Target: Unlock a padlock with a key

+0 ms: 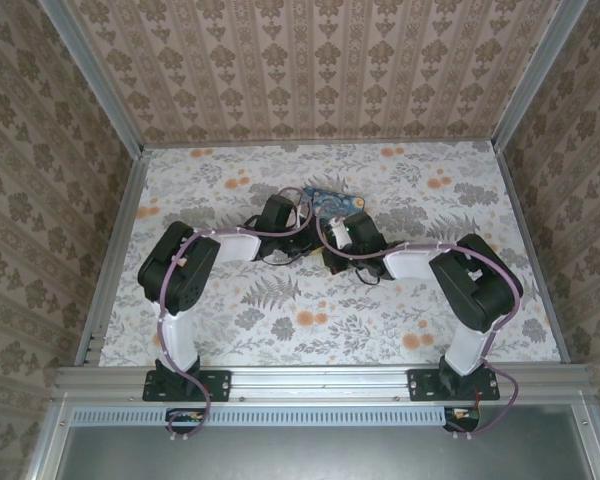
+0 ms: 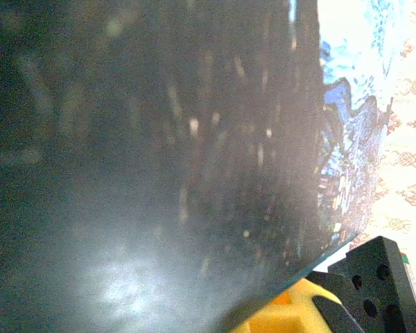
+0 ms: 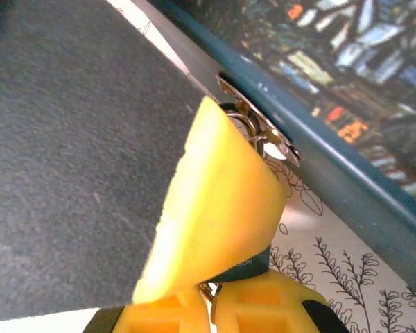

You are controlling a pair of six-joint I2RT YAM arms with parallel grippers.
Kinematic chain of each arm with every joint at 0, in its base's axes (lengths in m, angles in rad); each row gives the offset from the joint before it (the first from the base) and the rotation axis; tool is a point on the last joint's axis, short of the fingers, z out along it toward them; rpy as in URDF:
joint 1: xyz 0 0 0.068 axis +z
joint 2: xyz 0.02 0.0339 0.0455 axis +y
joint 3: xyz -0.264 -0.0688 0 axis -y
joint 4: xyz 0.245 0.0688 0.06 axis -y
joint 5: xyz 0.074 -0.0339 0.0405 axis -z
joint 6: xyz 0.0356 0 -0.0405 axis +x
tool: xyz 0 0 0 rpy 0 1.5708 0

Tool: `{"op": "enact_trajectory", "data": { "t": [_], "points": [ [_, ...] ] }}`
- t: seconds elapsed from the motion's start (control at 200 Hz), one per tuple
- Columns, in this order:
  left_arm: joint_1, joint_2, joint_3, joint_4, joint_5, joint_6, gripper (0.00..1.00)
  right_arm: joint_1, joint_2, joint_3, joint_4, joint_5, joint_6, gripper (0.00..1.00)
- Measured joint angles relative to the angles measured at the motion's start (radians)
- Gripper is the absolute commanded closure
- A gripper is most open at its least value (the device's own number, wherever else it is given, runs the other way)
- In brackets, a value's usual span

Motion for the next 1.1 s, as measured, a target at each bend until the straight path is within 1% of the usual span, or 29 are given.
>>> {"op": "enact_trajectory", "data": {
  "t": [0.03, 0.08, 0.2, 0.335, 0.535, 0.76, 0.96, 1.1],
  "points": [
    [0.0, 0.0, 0.0, 0.0, 0.003, 0.0, 1.0, -0.007, 0.0, -0.005, 0.006, -0.014, 0.014, 0.54],
    [0.0, 0.0, 0.0, 0.0, 0.005, 0.003, 1.0, -0.024, -0.006, -0.018, 0.019, -0.027, 0.034, 0.48],
    [0.002, 0.0, 0.0, -0.001, 0.006, 0.004, 1.0, -0.06, -0.044, -0.064, 0.053, -0.05, 0.077, 0.41],
    [0.002, 0.0, 0.0, -0.01, 0.005, 0.019, 1.0, -0.092, -0.081, -0.116, 0.113, -0.064, 0.127, 0.38],
    [0.002, -0.008, 0.007, -0.052, -0.007, 0.051, 0.81, -0.133, -0.082, -0.145, 0.188, -0.123, 0.222, 0.37],
    [-0.002, -0.026, 0.007, -0.11, -0.01, 0.079, 0.61, -0.164, -0.038, -0.145, 0.303, -0.145, 0.317, 0.36],
    [-0.005, -0.049, 0.006, -0.159, -0.011, 0.082, 0.49, -0.185, 0.002, -0.11, 0.354, -0.164, 0.387, 0.36],
    [-0.005, -0.093, -0.001, -0.198, -0.015, 0.082, 0.45, -0.204, 0.044, -0.049, 0.362, -0.183, 0.427, 0.36]
  ]
}}
